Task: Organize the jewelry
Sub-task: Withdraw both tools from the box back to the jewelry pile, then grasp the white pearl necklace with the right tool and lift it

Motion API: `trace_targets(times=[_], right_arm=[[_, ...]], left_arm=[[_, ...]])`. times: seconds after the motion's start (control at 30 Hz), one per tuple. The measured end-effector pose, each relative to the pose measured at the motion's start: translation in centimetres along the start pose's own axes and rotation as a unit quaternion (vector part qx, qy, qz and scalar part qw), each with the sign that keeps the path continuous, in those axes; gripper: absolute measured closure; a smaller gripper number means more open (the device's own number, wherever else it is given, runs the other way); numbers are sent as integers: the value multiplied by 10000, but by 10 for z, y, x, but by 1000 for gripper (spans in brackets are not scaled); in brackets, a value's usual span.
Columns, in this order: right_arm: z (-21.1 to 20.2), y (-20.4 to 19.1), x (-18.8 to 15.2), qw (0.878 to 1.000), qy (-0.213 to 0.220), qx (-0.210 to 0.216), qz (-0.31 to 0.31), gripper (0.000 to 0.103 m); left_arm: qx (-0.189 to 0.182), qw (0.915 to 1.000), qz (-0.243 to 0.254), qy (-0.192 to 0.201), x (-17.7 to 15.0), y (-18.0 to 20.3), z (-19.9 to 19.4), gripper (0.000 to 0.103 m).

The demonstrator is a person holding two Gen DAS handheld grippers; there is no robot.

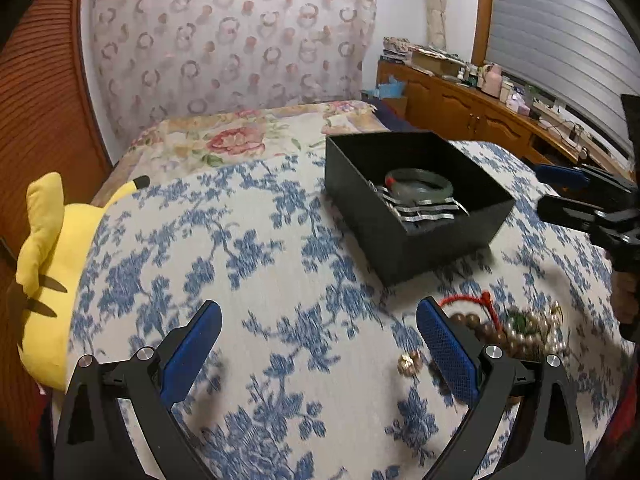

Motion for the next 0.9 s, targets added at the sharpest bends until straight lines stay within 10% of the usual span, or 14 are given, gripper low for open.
trace_targets(times=[0.4, 0.9], right_arm=[[-21, -15, -70, 9983, -501, 155, -250, 46], [-4, -27, -80, 9915, -1017, 813, -42, 69]], left_arm=[[-193, 9997, 89, -104, -29, 21, -14, 9], [-353, 9991, 223, -112, -37, 39, -22, 9]])
Point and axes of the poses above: each gripper's, at about its wrist camera, not at the fingertips, and z roughly the way its jaws point, y to its right, x to its top, the point moved 5 cm from there along z, roughly the way its jaws point, and after that the axes turned 7 degrees about z, right-handed, at the moved point
